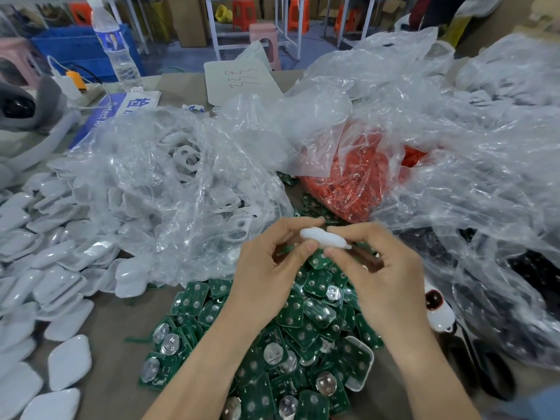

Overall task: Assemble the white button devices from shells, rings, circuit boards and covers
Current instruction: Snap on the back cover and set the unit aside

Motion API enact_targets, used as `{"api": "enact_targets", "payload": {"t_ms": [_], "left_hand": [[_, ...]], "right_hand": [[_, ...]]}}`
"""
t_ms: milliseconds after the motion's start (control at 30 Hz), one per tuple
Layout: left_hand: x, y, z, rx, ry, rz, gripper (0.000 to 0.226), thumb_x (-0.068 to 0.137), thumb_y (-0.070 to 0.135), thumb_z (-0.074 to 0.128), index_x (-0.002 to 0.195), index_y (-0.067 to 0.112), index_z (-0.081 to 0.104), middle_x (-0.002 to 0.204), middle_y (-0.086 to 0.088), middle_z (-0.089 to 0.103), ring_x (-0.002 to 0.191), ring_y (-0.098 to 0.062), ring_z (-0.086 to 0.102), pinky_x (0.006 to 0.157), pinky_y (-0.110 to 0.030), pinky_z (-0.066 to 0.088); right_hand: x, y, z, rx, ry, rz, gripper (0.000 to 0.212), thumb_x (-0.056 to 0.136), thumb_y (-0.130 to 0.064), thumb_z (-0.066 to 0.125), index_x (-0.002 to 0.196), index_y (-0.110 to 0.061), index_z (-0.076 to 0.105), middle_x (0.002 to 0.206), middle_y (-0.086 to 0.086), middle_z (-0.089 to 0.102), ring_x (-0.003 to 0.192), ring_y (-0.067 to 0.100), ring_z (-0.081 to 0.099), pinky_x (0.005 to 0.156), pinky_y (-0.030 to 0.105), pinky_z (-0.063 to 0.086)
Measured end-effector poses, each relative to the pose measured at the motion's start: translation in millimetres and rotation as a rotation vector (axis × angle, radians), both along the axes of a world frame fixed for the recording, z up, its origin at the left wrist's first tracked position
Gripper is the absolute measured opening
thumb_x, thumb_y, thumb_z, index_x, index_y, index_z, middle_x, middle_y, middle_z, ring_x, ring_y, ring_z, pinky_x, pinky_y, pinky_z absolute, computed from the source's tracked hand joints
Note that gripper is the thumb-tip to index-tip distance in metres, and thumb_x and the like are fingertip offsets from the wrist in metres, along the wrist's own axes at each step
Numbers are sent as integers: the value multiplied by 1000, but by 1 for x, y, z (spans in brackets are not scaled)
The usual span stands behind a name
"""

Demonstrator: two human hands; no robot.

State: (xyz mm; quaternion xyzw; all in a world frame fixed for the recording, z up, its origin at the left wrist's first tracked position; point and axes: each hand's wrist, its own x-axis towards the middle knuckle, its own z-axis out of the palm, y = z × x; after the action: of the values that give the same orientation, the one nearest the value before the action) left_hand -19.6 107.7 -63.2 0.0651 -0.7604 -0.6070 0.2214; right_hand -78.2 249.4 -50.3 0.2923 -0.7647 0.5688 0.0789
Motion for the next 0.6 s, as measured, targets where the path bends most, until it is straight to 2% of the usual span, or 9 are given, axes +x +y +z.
{"api": "enact_targets", "payload": {"t_ms": [67, 133, 200, 233, 300, 333, 400, 500, 600], "left_hand": [[1, 2, 1, 216, 1, -111, 40, 88, 19, 65, 126, 31, 60, 121, 10, 69, 114, -7, 63, 92, -26, 54], [1, 5, 1, 465, -31, -225, 47, 83, 26, 68, 128, 27, 57, 123, 2, 69, 117, -15, 63, 91, -27, 54], [-1, 6, 1, 464, -47, -238, 46, 83, 21, 65, 128, 21, 57, 120, -1, 70, 114, -18, 65, 87, -25, 55], [-1, 7, 0, 445, -48, -235, 46, 83, 16, 63, 128, 19, 57, 121, -1, 70, 113, -18, 66, 86, -24, 55], [-2, 6, -1, 414, -56, -227, 45, 83, 10, 62, 127, 18, 59, 120, 1, 70, 112, -17, 66, 85, -24, 56], [-2, 5, -2, 378, -61, -224, 43, 83, 9, 63, 125, 21, 60, 118, 3, 71, 111, -16, 67, 85, -24, 56], [0, 6, -2, 280, -77, -241, 42, 81, 12, 65, 121, 25, 62, 114, 7, 72, 109, -14, 68, 87, -25, 55], [2, 11, 0, 112, -142, -258, 41, 82, 12, 70, 117, 32, 63, 109, 13, 73, 106, -8, 68, 88, -22, 53], [6, 13, 5, -103, -207, -215, 41, 87, 16, 70, 116, 43, 60, 99, 18, 75, 95, -2, 70, 88, -21, 52]], "right_hand": [[-1, 1, -5, 28, 218, -61, 14, 77, -9, 77, 87, -18, 72, 98, -10, 64, 90, 6, 61, 75, 15, 48], [-2, 3, -12, 65, 370, -118, 11, 74, -3, 74, 84, -8, 73, 104, 1, 61, 97, 10, 58, 81, 12, 45], [-1, 7, -16, 73, 369, -103, 22, 71, 1, 70, 90, -10, 73, 112, 2, 59, 105, 10, 57, 88, 12, 44], [1, 10, -18, 49, 282, -51, 32, 71, 1, 67, 97, -17, 72, 116, -3, 58, 110, 9, 57, 90, 15, 45], [8, 16, -16, -98, -64, 106, 48, 74, -3, 65, 110, -34, 66, 119, -11, 60, 113, 10, 58, 91, 19, 48], [11, 18, -15, -193, -242, 150, 48, 75, -7, 69, 112, -37, 65, 116, -11, 63, 109, 11, 61, 88, 19, 51], [15, 23, -15, -324, -475, 147, 35, 76, -19, 78, 107, -31, 69, 105, -3, 70, 92, 17, 70, 74, 22, 56], [19, 31, -17, -337, -566, 36, 17, 81, -9, 71, 91, -22, 74, 88, 0, 75, 75, 21, 73, 64, 21, 57], [20, 53, -25, -277, -536, -99, 28, 82, 0, 69, 85, -27, 74, 80, -1, 74, 63, 16, 70, 56, 19, 55]]}}
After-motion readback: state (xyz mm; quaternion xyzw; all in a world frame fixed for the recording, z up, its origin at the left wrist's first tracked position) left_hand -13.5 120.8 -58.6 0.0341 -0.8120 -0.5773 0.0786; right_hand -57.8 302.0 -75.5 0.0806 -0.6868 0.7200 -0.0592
